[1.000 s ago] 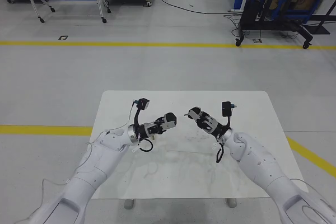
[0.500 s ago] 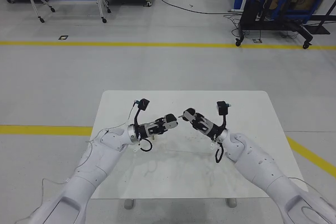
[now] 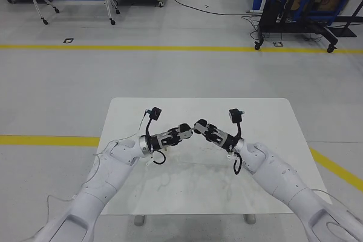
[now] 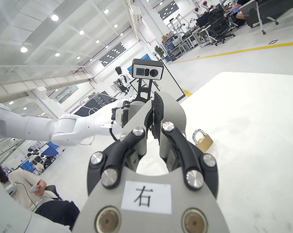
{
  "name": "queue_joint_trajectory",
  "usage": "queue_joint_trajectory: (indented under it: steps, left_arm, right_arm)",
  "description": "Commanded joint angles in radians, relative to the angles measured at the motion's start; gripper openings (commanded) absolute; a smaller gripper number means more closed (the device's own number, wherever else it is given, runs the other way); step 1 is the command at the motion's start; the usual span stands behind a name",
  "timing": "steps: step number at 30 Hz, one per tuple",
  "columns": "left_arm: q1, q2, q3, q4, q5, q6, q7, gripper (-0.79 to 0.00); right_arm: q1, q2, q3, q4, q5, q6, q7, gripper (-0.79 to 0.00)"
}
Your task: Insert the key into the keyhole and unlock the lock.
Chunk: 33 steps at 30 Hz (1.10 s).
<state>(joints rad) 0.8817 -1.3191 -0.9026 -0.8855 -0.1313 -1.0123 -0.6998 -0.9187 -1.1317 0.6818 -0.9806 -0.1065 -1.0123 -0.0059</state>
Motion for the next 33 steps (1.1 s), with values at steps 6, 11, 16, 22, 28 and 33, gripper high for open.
queue_joint_trajectory:
  steps: [6, 11, 16, 22, 28, 33]
  left_arm:
    - [0.005, -0.003, -0.008, 0.001, 0.011, 0.000, 0.004, -0.723]
    - [0.004, -0.005, -0.009, 0.004, 0.012, 0.000, 0.002, -0.619]
    - [0.003, -0.008, -0.011, 0.007, 0.010, 0.000, -0.002, -0.557]
    - [0.002, -0.011, -0.011, 0.009, 0.008, 0.000, -0.009, -0.785]
    - [-0.001, -0.015, -0.008, 0.015, 0.008, 0.000, -0.016, -0.785]
    - [-0.003, -0.017, -0.013, 0.019, -0.012, 0.000, -0.028, -0.785]
  right_arm:
    - [-0.003, -0.001, 0.009, -0.004, 0.014, 0.000, 0.028, -0.785]
    - [-0.006, -0.002, 0.017, -0.007, 0.019, 0.000, 0.044, -0.785]
    - [-0.007, -0.003, 0.023, -0.008, 0.030, 0.000, 0.066, -0.785]
    - [-0.009, -0.005, 0.031, -0.010, 0.040, 0.000, 0.091, -0.785]
    - [-0.011, -0.009, 0.036, -0.011, 0.049, 0.000, 0.114, -0.785]
    - [-0.013, -0.011, 0.047, -0.010, 0.059, 0.000, 0.128, -0.717]
